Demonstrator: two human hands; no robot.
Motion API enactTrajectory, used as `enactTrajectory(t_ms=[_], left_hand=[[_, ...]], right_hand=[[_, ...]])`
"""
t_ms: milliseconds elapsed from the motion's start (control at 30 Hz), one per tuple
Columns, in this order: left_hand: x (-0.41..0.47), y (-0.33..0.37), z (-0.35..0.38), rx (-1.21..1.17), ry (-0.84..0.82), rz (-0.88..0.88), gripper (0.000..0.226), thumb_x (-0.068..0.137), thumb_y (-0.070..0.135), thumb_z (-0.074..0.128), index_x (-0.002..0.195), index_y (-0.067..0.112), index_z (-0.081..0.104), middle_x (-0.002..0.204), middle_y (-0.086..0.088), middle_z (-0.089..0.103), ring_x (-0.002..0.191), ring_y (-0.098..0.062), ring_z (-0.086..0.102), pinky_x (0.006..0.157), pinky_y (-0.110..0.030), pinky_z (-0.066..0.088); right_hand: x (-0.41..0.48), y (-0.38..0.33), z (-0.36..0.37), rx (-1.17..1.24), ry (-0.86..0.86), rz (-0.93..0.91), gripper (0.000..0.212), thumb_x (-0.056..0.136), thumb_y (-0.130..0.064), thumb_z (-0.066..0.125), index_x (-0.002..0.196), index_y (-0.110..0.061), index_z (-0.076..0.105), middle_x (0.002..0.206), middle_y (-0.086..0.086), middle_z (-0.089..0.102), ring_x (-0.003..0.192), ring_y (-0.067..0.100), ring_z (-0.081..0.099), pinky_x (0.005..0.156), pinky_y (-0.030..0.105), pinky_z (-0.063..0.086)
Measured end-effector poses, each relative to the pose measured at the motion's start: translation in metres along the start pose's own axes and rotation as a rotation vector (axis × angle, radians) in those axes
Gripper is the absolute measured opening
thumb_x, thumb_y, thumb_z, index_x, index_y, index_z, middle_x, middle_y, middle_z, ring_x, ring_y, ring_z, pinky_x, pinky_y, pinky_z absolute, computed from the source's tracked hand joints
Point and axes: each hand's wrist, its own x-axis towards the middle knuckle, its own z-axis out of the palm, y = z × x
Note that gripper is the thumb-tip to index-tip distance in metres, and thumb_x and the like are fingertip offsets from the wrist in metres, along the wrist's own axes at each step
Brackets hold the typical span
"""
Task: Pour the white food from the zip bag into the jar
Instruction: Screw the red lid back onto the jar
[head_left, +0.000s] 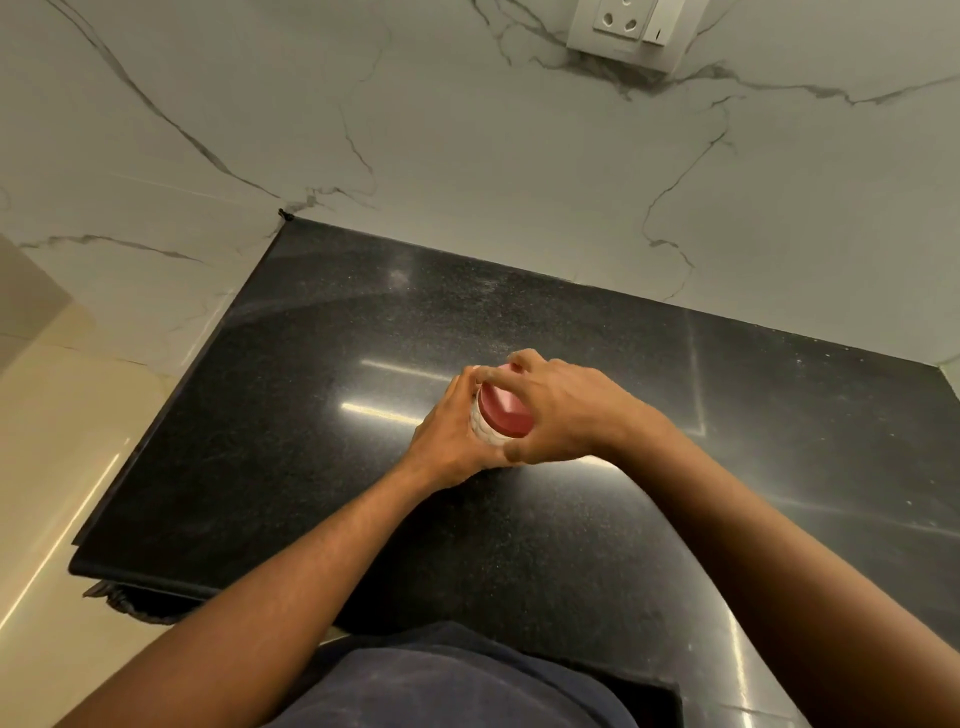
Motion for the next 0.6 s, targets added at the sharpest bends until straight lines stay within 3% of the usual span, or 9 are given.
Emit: enactTrajectory(t_ms=[100, 233, 467, 533, 600], left_hand=[[-0.002, 0.001, 0.002, -0.011, 0.027, 0.001, 0.100, 0.056, 0.057, 0.096, 0.137, 0.046, 0.039, 0.135, 0.020, 0.056, 0.119, -0.007, 0.062, 0.095, -0.048, 0.060], [-0.001, 0.000, 0.004, 0.003, 0.034, 0.004, 0.097, 0.057, 0.055, 0.096, 0.135, 0.043, 0.039, 0.132, 0.017, 0.056, 0.117, -0.010, 0.061, 0.094, -0.049, 0.059], [0.002, -0.001, 0.002, -0.019, 0.010, -0.011, 0.086, 0.055, 0.053, 0.096, 0.124, 0.039, 0.046, 0.120, 0.012, 0.065, 0.104, -0.015, 0.068, 0.083, -0.052, 0.062], [0.003, -0.001, 0.003, -0.041, 0.001, -0.001, 0.088, 0.059, 0.051, 0.096, 0.130, 0.039, 0.046, 0.126, 0.010, 0.064, 0.109, -0.016, 0.067, 0.087, -0.051, 0.061], [0.000, -0.004, 0.003, -0.091, -0.017, 0.023, 0.094, 0.065, 0.052, 0.095, 0.141, 0.040, 0.042, 0.137, 0.008, 0.060, 0.120, -0.015, 0.064, 0.097, -0.048, 0.059]], right_hand=[[0.000, -0.001, 0.006, -0.017, 0.112, 0.025, 0.088, 0.075, -0.058, 0.072, 0.153, -0.044, 0.036, 0.130, -0.001, 0.053, 0.102, 0.020, 0.061, 0.069, 0.030, 0.048], [0.002, 0.000, 0.010, -0.022, 0.187, 0.074, 0.085, 0.074, -0.074, 0.064, 0.150, -0.043, 0.043, 0.119, -0.001, 0.056, 0.086, 0.015, 0.056, 0.064, 0.029, 0.040], [0.004, -0.005, 0.022, 0.049, 0.294, 0.164, 0.085, 0.071, -0.087, 0.056, 0.137, -0.033, 0.057, 0.110, -0.001, 0.057, 0.078, 0.017, 0.061, 0.063, 0.029, 0.048], [0.001, -0.007, 0.027, 0.054, 0.319, 0.194, 0.097, 0.069, -0.093, 0.050, 0.146, -0.033, 0.050, 0.116, -0.001, 0.058, 0.083, 0.017, 0.062, 0.065, 0.028, 0.046], [-0.005, -0.006, 0.035, 0.120, 0.309, 0.216, 0.119, 0.064, -0.101, 0.047, 0.160, -0.032, 0.031, 0.129, 0.000, 0.056, 0.098, 0.021, 0.066, 0.073, 0.032, 0.051]])
